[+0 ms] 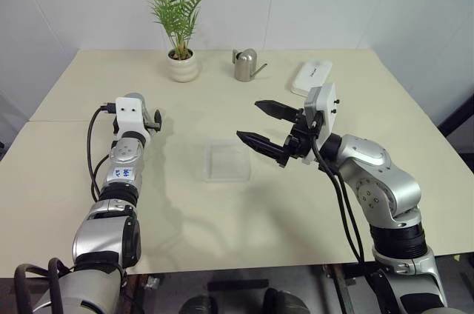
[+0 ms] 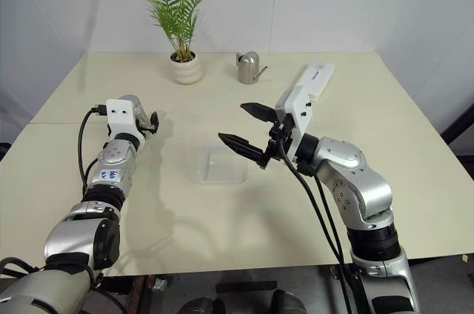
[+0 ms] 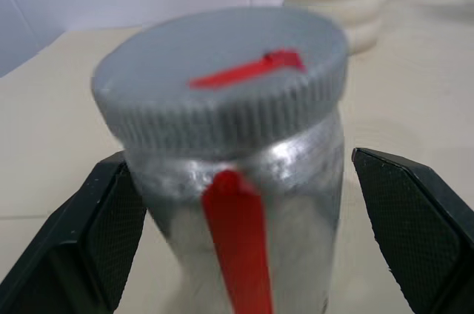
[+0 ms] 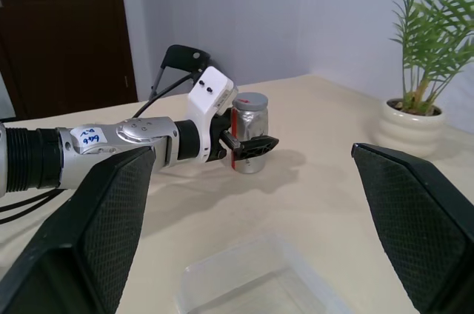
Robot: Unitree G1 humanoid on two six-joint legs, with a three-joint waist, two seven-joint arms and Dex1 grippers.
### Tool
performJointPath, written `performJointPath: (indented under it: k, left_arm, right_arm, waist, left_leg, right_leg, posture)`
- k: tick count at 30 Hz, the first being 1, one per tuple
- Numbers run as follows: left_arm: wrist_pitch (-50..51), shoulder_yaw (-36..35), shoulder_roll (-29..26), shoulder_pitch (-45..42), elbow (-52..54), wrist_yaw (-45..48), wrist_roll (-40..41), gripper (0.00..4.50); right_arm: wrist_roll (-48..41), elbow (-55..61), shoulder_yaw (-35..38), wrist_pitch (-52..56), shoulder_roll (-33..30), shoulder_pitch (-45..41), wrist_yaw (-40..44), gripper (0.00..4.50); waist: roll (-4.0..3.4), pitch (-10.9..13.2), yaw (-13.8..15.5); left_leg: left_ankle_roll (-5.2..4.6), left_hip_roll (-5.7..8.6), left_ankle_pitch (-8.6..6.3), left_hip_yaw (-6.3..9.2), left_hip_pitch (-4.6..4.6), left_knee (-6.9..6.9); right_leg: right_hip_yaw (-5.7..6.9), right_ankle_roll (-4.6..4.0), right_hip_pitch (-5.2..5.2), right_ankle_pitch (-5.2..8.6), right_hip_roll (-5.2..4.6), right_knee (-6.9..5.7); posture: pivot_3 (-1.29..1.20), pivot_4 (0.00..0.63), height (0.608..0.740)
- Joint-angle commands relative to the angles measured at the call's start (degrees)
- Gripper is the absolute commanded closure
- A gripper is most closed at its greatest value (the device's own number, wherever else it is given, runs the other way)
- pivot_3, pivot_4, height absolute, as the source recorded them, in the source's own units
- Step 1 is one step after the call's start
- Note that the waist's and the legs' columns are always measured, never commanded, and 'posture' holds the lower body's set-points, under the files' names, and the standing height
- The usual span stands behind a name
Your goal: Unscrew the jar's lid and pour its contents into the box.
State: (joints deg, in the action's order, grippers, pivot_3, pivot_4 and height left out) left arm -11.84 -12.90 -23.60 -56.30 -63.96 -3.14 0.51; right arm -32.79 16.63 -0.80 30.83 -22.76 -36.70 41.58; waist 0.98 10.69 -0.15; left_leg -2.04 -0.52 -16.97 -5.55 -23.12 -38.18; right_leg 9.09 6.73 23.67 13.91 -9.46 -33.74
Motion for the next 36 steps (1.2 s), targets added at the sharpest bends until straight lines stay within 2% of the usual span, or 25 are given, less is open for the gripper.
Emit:
performJointPath:
  k: [1, 2, 8, 9, 12, 14, 19, 25, 29, 36]
  left_arm:
    - [-2.0, 0.2, -1.0, -1.4, -0.1, -0.1, -0.2, 0.41]
    - [-1.8, -0.1, -0.9, -1.3, -0.2, 0.0, 0.2, 0.58]
    - [-2.0, -1.2, -0.8, 0.5, 0.6, 1.2, 2.1, 2.5]
    - [-2.5, -1.6, -0.6, 0.9, 1.3, 2.0, 2.9, 2.59]
    - [-2.8, -2.7, -0.9, 2.2, 5.7, 6.4, 5.5, 2.59]
    - [-1.1, -2.3, -1.8, 4.3, 12.8, 12.2, 7.4, 2.59]
    - [15.6, 0.7, -6.4, 12.9, 40.4, 31.9, 17.0, 2.59]
    - [37.7, 4.9, -16.0, 18.9, 61.5, 49.0, 28.3, 2.59]
    - [41.7, 6.9, -17.5, 19.8, 66.9, 54.2, 30.6, 2.59]
    - [42.4, 10.2, -13.4, 20.6, 69.6, 54.5, 29.8, 2.59]
  right_arm:
    - [-0.5, 2.7, 1.3, -1.7, 0.4, 0.4, -0.7, 0.0]
    - [-0.5, 2.8, 1.3, -1.8, 0.4, 0.7, -0.8, 0.0]
    - [-0.7, 2.3, 1.5, -2.2, 0.4, 1.5, -1.0, 0.0]
    - [-0.8, 2.2, 1.6, -2.2, 0.5, 1.7, -1.1, 0.0]
    - [-0.9, 1.7, 2.0, -1.9, 0.3, 1.9, -1.4, 0.0]
    - [-0.9, 1.8, 2.4, -1.4, -0.3, 2.2, -1.5, 0.0]
    - [-1.8, 2.6, 3.5, 2.5, -2.2, 1.6, -2.8, 0.0]
    - [-3.6, 4.1, -0.7, 13.6, -2.7, -5.8, -5.3, 0.0]
    - [-4.2, 3.3, -2.3, 16.8, 0.4, -9.7, -7.1, 0.0]
    - [-2.0, 0.3, -8.3, 16.9, 7.1, -14.7, -6.8, 0.0]
  waist:
    - [0.0, 0.0, 0.0]
    - [0.0, 0.0, 0.0]
    - [0.0, 0.0, 0.0]
    - [0.0, 0.0, 0.0]
    - [0.0, 0.0, -0.1]
    - [0.0, 0.0, -0.1]
    - [0.0, 0.0, -0.2]
    - [-0.04, 0.0, -0.6]
    - [-0.04, 0.0, -0.5]
    - [-0.04, 0.0, -0.3]
  left_leg:
    - [0.0, 0.0, 0.0, 0.0, 0.0, 0.0]
    - [0.0, 0.0, 0.0, 0.0, 0.0, 0.0]
    - [0.0, 0.0, 0.0, 0.0, 0.0, 0.0]
    - [0.0, 0.0, 0.0, 0.0, 0.0, 0.0]
    - [0.0, -0.01, 0.0, -0.01, 0.01, -0.01]
    - [0.0, -0.02, 0.0, -0.01, 0.0, -0.01]
    - [0.0, -0.03, 0.0, -0.01, -0.01, -0.01]
    - [0.03, -0.08, 0.02, -0.04, 0.05, -0.07]
    - [0.1, -0.14, 0.06, 0.02, 0.1, -0.08]
    - [0.1, -0.12, 0.06, 0.0, 0.04, -0.06]
  right_leg:
    - [0.0, 0.0, 0.0, 0.0, 0.0, 0.0]
    - [0.0, 0.0, 0.01, 0.0, 0.0, 0.0]
    - [0.0, 0.0, 0.0, 0.0, 0.0, 0.0]
    - [0.0, 0.0, 0.0, 0.0, 0.0, -0.01]
    - [0.0, 0.0, 0.0, 0.0, 0.0, -0.01]
    - [-0.01, 0.0, 0.01, 0.0, 0.0, -0.01]
    - [-0.02, 0.0, 0.03, 0.0, 0.0, -0.02]
    - [-0.11, -0.01, 0.02, 0.0, 0.03, -0.11]
    - [-0.11, -0.03, 0.01, 0.0, 0.07, -0.17]
    - [-0.12, -0.04, 0.04, 0.0, 0.09, -0.13]
  posture:
    - [0.0, 0.15, 0.74]
    - [0.0, 0.15, 0.74]
    - [0.0, 0.15, 0.74]
    - [0.0, 0.15, 0.74]
    - [0.0, 0.15, 0.74]
    - [0.0, 0.15, 0.74]
    - [0.0, 0.15, 0.74]
    - [0.0, 0.15, 0.74]
    - [0.0, 0.15, 0.74]
    - [0.0, 0.15, 0.74]
